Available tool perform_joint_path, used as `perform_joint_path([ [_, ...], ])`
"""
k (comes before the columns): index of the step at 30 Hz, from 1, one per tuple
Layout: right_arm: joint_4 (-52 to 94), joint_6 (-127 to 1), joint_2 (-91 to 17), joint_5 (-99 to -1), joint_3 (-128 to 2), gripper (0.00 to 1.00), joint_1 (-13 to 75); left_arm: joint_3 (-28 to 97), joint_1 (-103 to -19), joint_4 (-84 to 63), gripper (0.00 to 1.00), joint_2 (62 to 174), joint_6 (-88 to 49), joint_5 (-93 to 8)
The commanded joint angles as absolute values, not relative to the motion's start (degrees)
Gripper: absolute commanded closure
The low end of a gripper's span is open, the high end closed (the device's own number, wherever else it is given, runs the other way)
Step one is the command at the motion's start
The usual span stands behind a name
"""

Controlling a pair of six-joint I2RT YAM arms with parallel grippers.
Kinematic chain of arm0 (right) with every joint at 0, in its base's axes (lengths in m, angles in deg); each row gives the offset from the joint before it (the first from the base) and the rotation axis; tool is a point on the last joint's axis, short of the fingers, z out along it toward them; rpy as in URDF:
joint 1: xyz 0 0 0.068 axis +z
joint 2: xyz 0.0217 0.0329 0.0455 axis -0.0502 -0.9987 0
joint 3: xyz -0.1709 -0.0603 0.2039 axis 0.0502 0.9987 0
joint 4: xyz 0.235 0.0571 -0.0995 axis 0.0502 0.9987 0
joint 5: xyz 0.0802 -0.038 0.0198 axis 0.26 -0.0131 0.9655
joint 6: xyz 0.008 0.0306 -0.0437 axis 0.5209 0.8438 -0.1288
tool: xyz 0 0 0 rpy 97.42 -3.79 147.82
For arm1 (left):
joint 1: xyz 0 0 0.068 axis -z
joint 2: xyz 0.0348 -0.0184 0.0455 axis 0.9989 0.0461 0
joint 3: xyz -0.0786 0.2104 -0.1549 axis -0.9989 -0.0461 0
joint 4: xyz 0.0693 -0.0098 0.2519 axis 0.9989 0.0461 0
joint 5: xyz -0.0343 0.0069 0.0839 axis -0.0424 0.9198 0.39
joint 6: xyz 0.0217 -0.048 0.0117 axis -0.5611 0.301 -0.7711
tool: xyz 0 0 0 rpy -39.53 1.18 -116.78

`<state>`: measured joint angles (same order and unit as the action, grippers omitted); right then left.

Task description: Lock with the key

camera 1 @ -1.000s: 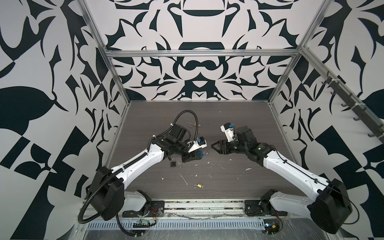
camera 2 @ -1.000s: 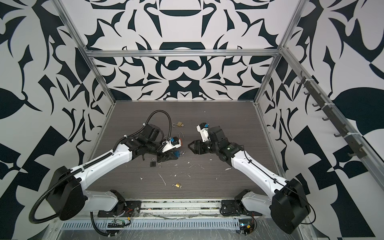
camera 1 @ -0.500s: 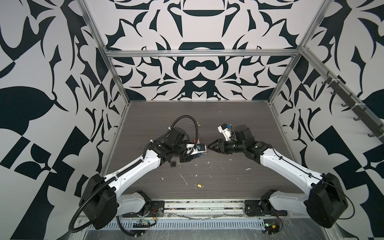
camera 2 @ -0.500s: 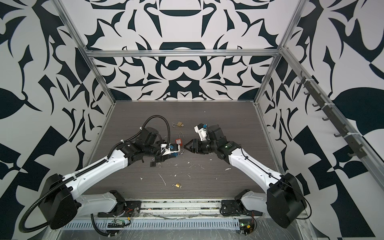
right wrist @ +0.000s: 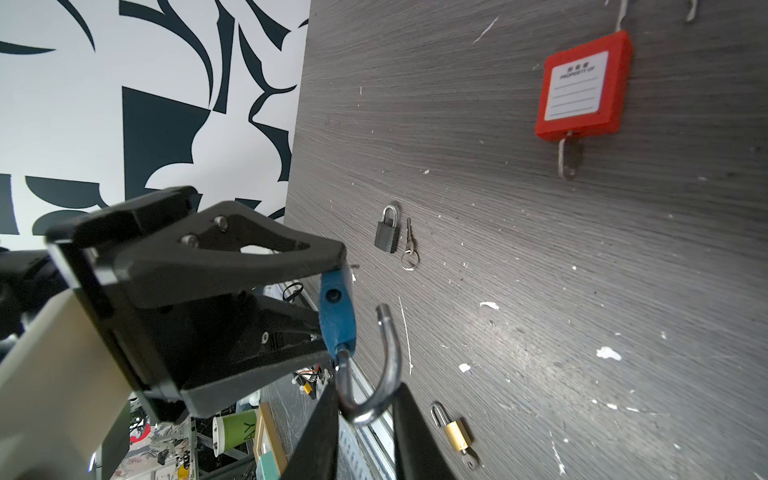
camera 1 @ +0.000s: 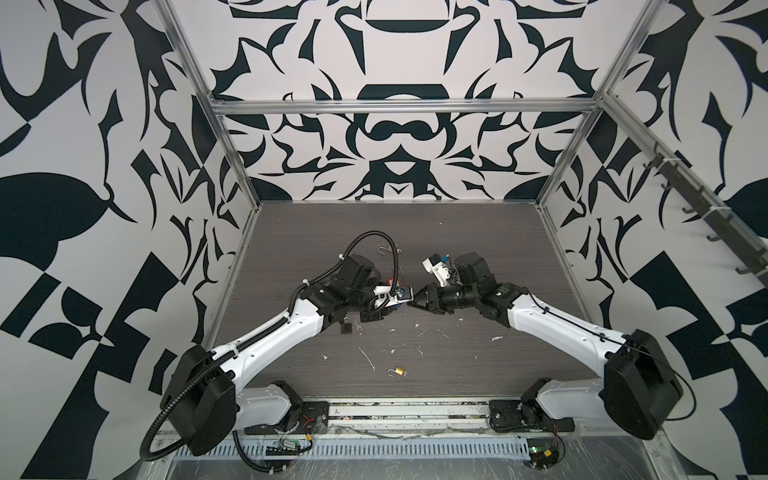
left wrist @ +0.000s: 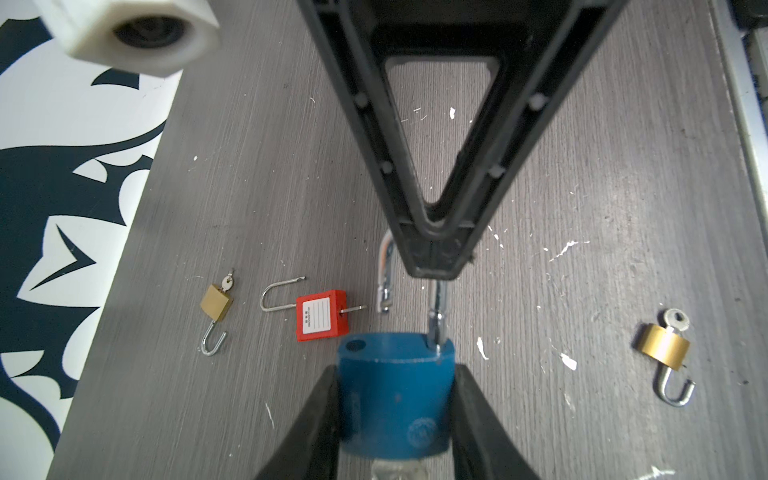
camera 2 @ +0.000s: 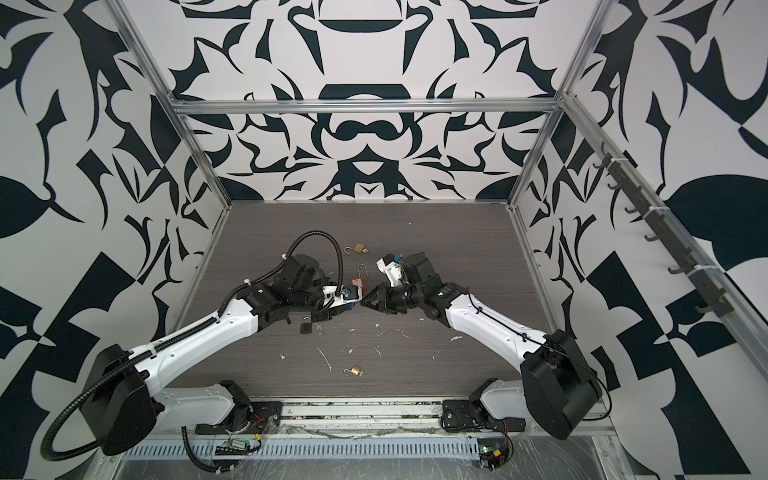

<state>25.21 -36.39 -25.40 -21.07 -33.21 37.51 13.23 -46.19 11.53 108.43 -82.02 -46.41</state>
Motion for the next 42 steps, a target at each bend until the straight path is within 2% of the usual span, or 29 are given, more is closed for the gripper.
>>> perform_joint_path([
  [1,22.87,-36.40,-24.83,-21.02,-34.85,0.81,37.80,13.78,-46.05,9.48,0.96,108.25,-81.64,-47.28],
  [6,22.11,-36.26,-25.06,-21.14,-34.91,0.87,37.77,13.78,-46.05,9.27,0.97,108.17,-81.27,-47.68],
  [11,21.40,-36.25,-25.80,-21.35,-35.11,1.00,37.78,13.52,-46.05,8.96,0.97,108.17,-80.83,-48.58],
  [19,21.03,-39.04,-26.40,-19.94,-34.41,1.00,37.87,13.36,-46.05,7.10,0.97,108.34,-79.41,-49.66],
  [42,17.06,-36.64,-34.22,-15.87,-33.26,1.00,41.47,17.00,-44.38,-9.19,1.00,111.11,-75.90,-51.31],
])
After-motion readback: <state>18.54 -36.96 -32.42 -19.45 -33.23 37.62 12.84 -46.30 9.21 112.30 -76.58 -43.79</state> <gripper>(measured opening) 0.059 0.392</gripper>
